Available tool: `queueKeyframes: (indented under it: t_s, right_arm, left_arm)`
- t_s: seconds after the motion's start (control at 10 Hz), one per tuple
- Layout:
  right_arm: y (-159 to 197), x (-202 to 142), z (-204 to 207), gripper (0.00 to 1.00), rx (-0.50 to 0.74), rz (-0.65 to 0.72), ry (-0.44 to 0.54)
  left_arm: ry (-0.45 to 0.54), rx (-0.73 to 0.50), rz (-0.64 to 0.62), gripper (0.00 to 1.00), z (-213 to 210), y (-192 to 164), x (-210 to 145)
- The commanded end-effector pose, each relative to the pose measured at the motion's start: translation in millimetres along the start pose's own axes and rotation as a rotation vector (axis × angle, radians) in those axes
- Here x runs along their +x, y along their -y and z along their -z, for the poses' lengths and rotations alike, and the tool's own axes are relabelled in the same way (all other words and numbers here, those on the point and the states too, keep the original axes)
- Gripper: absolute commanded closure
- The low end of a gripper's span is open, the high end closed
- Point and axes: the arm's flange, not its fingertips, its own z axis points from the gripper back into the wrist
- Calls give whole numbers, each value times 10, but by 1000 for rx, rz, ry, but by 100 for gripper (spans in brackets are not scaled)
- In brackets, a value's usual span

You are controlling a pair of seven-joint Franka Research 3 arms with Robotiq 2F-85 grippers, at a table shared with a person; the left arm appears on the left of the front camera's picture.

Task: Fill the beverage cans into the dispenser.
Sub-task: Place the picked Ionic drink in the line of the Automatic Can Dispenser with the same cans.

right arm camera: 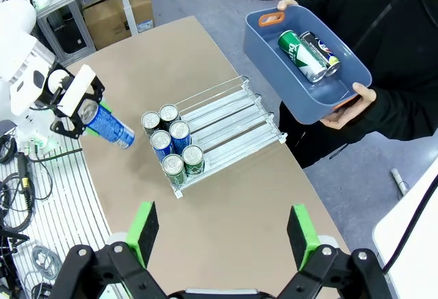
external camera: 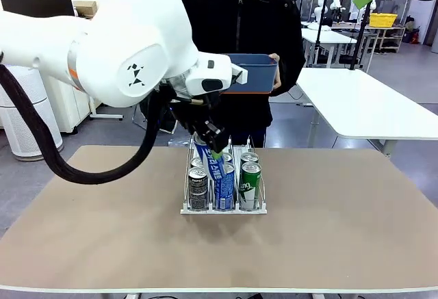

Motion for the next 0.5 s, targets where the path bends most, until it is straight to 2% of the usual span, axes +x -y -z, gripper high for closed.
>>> queueKeyframes:
  t_s: [0.0, 0.3, 0.4]
  right_arm:
    - [0, 3, 7, 0, 8, 1, 6]
    - [0, 3, 7, 0, 8, 1, 6]
    - [0, 3, 7, 0, 8, 1, 6]
  left_arm:
    - [-1, 48, -16, 43, -55, -63, -16]
    - [-1, 48, -16, 43, -55, -63, -16]
    - [-5, 14, 0, 43, 5, -38, -5]
